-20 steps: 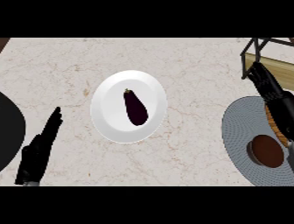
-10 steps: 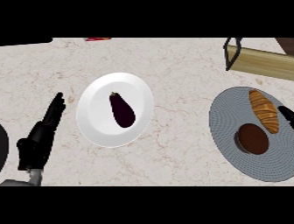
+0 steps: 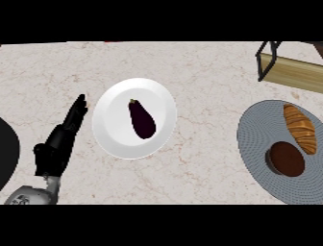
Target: Pick the cupcake from the placemat and place it in the tiered shelf
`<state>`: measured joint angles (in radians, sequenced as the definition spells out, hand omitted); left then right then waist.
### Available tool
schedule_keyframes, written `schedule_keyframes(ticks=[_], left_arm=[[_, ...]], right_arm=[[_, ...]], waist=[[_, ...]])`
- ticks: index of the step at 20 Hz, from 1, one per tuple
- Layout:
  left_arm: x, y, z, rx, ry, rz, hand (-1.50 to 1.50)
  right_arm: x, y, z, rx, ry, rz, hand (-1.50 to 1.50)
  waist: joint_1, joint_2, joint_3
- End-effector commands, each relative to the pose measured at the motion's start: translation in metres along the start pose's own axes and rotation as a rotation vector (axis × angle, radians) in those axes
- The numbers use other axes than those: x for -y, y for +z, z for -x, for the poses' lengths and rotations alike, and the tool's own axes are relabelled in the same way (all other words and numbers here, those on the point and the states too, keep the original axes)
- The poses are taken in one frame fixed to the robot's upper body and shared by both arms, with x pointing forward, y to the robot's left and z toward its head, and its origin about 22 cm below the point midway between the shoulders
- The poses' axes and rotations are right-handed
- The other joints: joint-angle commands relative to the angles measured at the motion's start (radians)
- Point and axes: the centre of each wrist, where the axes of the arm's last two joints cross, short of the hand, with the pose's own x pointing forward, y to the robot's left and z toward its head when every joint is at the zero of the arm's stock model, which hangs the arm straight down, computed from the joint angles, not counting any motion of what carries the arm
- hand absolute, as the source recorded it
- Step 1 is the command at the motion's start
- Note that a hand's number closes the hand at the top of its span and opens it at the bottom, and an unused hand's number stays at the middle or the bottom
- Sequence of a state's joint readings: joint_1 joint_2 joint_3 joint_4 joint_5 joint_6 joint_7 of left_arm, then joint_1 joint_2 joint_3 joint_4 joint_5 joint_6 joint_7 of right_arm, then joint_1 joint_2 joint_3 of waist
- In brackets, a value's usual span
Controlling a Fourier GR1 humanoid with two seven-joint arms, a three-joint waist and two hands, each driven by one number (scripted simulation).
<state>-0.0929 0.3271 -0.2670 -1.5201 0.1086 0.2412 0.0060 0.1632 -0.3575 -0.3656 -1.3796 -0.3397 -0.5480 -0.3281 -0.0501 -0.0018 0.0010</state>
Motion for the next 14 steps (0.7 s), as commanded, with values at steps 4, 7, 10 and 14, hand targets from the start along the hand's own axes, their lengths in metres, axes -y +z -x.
schedule_keyframes(ticks=[4,7,10,14], left_arm=[[-0.007,-0.008,-0.005,0.026,0.014,0.043,0.00],[0.015,-0.013,0.003,0.026,-0.017,0.034,0.00],[-0.004,-0.022,-0.007,0.025,-0.008,0.040,0.00],[0.017,-0.018,-0.002,0.016,-0.008,0.054,0.00]], right_arm=[[0.033,0.023,-0.025,-0.021,0.034,-0.264,-1.50],[0.048,0.019,-0.047,-0.005,0.179,-0.341,-1.50],[0.027,0.032,-0.090,-0.024,0.201,-0.375,-1.50],[0.032,0.020,-0.131,-0.075,0.366,-0.453,-1.50]], waist=[[0.039,0.000,-0.003],[0.034,0.002,-0.003],[0.041,0.002,-0.005],[0.041,0.002,-0.005]])
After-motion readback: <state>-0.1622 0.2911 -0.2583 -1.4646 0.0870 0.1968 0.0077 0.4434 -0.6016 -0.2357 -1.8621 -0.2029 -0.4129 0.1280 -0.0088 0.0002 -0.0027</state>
